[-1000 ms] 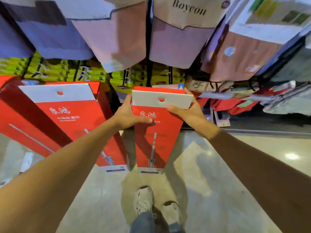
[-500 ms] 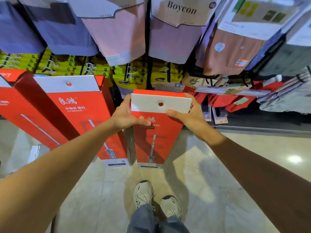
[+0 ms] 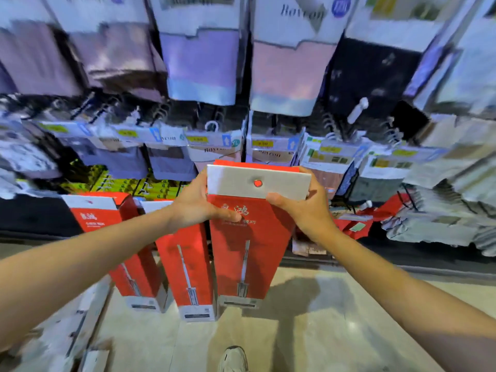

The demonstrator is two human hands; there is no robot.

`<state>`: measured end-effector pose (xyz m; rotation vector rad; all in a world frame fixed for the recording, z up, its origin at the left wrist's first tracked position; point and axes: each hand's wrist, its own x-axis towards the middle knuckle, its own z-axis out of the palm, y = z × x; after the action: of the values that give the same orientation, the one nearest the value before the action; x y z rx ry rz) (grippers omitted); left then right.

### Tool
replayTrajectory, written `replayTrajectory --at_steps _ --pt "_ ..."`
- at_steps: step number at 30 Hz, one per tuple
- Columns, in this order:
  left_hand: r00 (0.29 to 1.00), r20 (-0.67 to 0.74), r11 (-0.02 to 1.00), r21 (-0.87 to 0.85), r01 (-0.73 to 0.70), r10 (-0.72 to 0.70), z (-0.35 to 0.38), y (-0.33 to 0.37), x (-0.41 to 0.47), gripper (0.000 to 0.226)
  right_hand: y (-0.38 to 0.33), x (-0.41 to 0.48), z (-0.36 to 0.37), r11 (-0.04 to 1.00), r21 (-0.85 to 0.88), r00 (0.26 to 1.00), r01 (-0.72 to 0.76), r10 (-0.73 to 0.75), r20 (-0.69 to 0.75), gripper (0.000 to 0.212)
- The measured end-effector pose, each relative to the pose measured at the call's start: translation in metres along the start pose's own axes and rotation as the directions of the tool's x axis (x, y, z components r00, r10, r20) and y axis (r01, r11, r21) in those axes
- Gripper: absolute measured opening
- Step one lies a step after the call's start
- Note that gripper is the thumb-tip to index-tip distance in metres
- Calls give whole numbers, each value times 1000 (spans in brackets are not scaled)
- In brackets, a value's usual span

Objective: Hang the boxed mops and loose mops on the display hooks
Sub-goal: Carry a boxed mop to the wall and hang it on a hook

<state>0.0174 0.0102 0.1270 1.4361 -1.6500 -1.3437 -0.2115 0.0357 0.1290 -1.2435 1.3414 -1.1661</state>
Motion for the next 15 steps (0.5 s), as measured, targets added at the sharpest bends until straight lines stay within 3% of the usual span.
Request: replayTrajectory --at_steps 2,4,6,8,13,15 --pt "998 -29 998 51 -48 49 -20 46 -12 107 -45 3 1 999 23 999 47 -46 -9 58" --pt "993 -41 991 82 -110 113 -41 92 -23 78 -93 10 6 994 60 995 89 -87 -43 60" --pt "989 -54 986 94 -136 141 -63 137 -35 78 -140 16 10 986 97 990 136 -130 -60 70" --pt "983 -66 981 102 -166 173 -85 178 -48 86 -186 20 16 977 134 986 168 -165 -36 65" --pt "950 -139 951 178 -254 279 -135 252 -87 45 -292 10 35 923 236 947 304 -320 29 64" --pt "936 -178 945 177 -273 304 -153 277 -106 45 -327 7 43 906 233 925 354 -376 58 63"
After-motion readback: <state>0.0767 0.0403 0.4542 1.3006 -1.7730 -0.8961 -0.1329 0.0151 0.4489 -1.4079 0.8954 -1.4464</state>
